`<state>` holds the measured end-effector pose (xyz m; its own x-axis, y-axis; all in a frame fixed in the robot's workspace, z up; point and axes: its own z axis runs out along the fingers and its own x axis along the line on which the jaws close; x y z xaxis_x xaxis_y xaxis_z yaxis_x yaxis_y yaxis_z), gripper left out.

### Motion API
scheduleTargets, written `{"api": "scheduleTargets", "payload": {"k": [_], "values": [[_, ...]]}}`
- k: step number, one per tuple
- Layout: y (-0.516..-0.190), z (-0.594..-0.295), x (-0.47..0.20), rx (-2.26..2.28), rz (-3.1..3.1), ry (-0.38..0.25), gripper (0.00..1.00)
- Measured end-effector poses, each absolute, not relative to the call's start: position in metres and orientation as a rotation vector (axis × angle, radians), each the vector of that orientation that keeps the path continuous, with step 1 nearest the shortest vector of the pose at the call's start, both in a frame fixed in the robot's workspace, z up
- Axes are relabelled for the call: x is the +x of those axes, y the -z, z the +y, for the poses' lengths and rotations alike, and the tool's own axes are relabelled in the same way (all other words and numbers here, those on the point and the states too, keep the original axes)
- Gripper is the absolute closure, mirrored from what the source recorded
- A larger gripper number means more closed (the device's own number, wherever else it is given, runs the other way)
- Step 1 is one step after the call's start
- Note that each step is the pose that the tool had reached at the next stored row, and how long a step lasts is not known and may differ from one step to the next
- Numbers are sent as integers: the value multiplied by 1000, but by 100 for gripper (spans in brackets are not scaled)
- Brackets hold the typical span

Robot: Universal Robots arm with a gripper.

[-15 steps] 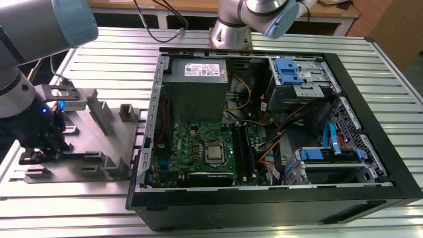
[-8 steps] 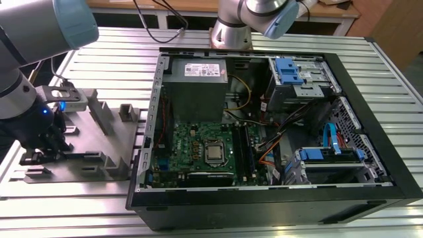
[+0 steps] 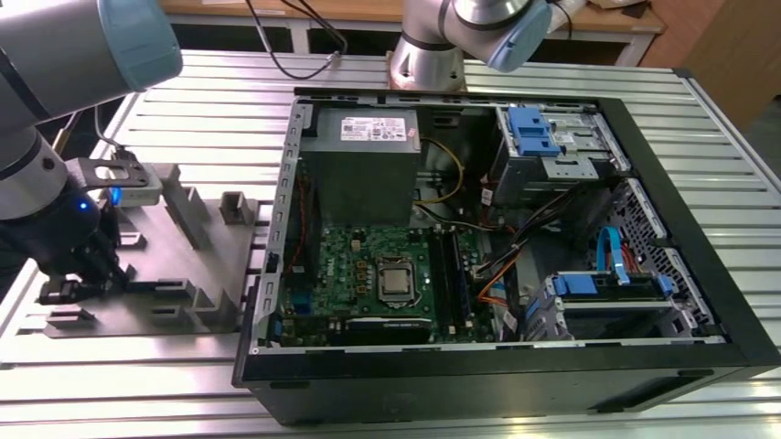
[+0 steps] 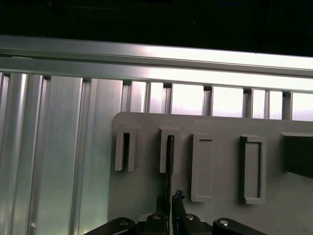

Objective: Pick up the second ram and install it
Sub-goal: 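Pick up the second ram and move it above second insertion slot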

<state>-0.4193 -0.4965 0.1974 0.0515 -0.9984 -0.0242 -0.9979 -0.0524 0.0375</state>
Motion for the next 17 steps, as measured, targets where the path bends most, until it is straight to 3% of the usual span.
{"api": "scheduleTargets", "payload": {"k": [1,17], "values": [[-197,-497,-419,2270,-2155,68,88],[-197,-498,-419,2271,-2156,70,88]]}}
